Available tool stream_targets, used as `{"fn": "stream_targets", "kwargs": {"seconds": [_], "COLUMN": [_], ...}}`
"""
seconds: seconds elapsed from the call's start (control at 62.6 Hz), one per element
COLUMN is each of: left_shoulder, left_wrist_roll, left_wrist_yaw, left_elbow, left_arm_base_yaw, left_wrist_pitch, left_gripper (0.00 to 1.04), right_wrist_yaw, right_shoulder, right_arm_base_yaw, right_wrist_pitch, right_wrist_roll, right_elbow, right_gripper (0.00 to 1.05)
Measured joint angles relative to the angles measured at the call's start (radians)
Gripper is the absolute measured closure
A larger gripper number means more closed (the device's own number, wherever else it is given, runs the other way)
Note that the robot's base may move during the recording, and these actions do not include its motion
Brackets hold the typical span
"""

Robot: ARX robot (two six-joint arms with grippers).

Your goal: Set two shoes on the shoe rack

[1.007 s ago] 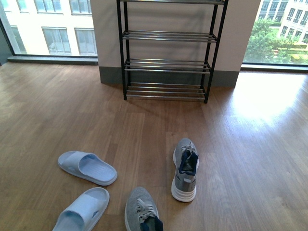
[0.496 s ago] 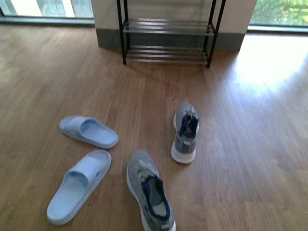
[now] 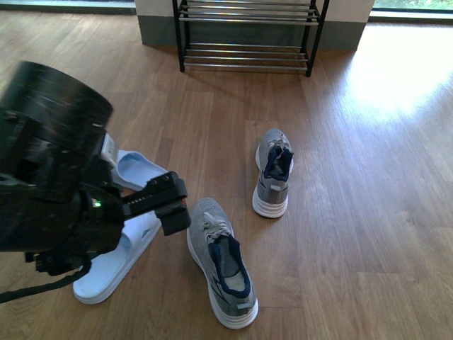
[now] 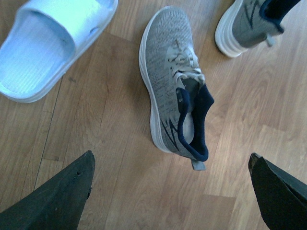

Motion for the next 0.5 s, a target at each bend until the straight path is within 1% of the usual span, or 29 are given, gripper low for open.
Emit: {"fn": "stream_targets", "kwargs": {"seconds": [0.192, 0.256, 0.496], "left_shoulder": [0.231, 0.285, 0.448], "left_wrist_roll": [0.025, 0.019, -0.078], "left_wrist_yaw": [0.048, 0.025, 0.071], "left_elbow": [0.179, 0.225, 0.360], "left_arm_base_yaw": [-0.017, -0.023, -0.042], "left_wrist_pitch": [-0.041, -0.042, -0.024], "left_gripper": [0.09, 0.09, 0.09], "right_wrist_yaw": [0.000, 0.000, 0.000], "right_shoulder": [0.000, 0.000, 0.000], "right_arm_base_yaw": [0.000, 0.000, 0.000], "right_wrist_pitch": [0.000, 0.000, 0.000], "right_wrist_roll": [0.000, 0.000, 0.000], "right_elbow": [0.000, 0.000, 0.000], "right_gripper": [0.09, 0.09, 0.09]}}
